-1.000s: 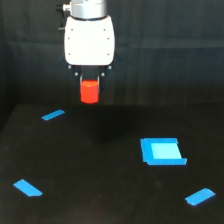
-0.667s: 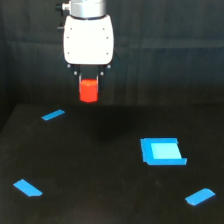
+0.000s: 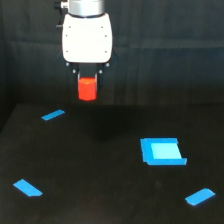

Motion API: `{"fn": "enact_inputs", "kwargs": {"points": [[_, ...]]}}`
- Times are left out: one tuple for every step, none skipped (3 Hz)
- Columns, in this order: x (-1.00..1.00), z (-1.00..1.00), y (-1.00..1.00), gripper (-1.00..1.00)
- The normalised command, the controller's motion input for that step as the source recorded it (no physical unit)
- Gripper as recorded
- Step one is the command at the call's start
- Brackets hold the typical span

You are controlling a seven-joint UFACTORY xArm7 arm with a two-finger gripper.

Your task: Pick up the red object from the table

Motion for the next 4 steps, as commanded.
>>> {"fn": "enact_inputs", "kwargs": {"points": [[0.0,-0.01,-0.04,-1.0],[-0.02,0.06,0.03,-0.99],[-0.04,0.0,-0.02,-0.87],[-0.02,0.01,0.02,-1.0]]}}
